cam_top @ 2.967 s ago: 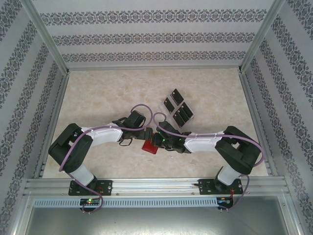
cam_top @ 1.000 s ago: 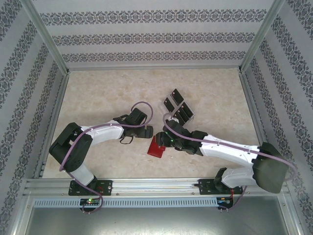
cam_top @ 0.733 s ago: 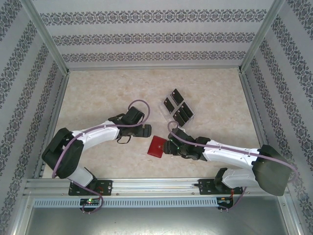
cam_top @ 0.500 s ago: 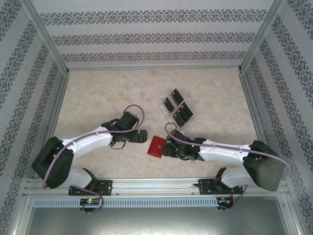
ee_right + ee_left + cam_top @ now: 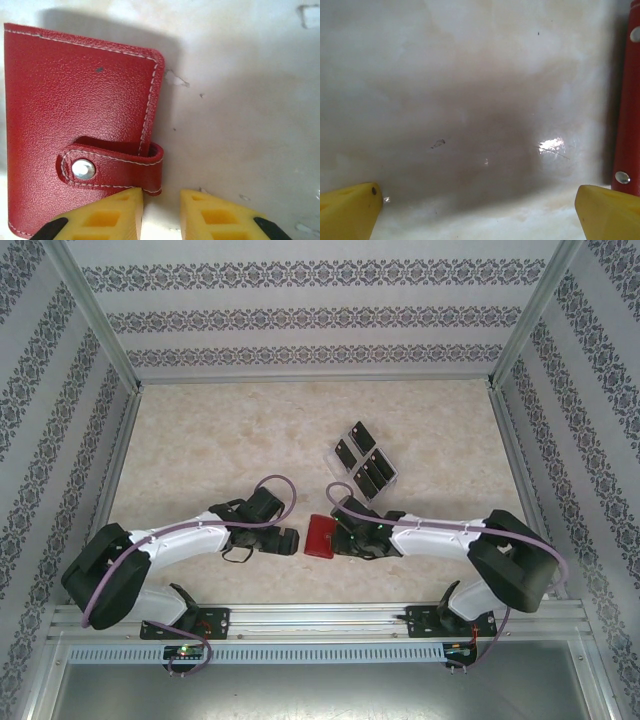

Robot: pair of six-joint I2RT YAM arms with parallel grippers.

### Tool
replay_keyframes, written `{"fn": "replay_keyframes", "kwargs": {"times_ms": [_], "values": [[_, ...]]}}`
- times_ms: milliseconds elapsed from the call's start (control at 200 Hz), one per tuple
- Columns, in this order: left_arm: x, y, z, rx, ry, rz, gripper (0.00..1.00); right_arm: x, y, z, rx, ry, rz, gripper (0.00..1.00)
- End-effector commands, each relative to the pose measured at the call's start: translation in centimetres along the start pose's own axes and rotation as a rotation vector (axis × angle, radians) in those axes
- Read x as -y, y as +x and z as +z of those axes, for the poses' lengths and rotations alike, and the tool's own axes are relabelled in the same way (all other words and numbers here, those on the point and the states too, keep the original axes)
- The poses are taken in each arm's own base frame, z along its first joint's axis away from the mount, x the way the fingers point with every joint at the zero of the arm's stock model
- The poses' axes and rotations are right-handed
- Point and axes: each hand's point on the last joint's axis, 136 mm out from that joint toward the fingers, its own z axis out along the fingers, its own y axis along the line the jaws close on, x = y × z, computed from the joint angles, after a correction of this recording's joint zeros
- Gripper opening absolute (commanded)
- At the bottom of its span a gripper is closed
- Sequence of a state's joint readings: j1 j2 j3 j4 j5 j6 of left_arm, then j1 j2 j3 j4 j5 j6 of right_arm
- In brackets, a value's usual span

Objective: Put the credit cards into the card holder

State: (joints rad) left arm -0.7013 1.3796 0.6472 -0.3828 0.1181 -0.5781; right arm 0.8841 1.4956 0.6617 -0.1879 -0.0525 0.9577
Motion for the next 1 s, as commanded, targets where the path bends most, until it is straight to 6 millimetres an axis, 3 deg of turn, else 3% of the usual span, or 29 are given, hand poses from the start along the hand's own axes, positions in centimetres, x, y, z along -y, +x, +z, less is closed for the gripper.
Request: {"fn": "replay_keyframes", "kwargs": {"times_ms": [0,195,290,435,595,819,994], "values": [[0.4,0.5,0.8,-0.013,0.007,-0.008,1.0,-4.4,-3.8,0.3,0.076,-0.135,-0.024,0.23],[0.6,-0.1,0.9,-0.003,0.006,-0.01,1.0,-6.1,-5.4,-0.2,0.086,-0.157,-0.052,0.24],[0.8,-0.3,0.9,0.002,0.008,-0.008,1.0,-6.0,-5.7,-1.0,0.098,-0.156,-0.057,0.35],[0.8,-1.2,0.2,0.042,0.002,-0.022,1.0,-5.4,-6.8,-3.9,0.15,-0.165,-0.049,0.47],[1.6,-3.2,-1.3,0.123,0.028,-0.051,1.0,-4.4,-8.4,-8.5,0.223,-0.176,-0.05,0.57],[2.8,-7.5,-5.1,0.262,0.065,-0.079,1.0,0.3,-12.2,-16.5,0.396,-0.142,0.027,0.7],[0.5,-12.4,-10.1,0.416,0.015,-0.12,1.0,5.5,-14.9,-22.2,0.53,-0.1,0.147,0.78]]}}
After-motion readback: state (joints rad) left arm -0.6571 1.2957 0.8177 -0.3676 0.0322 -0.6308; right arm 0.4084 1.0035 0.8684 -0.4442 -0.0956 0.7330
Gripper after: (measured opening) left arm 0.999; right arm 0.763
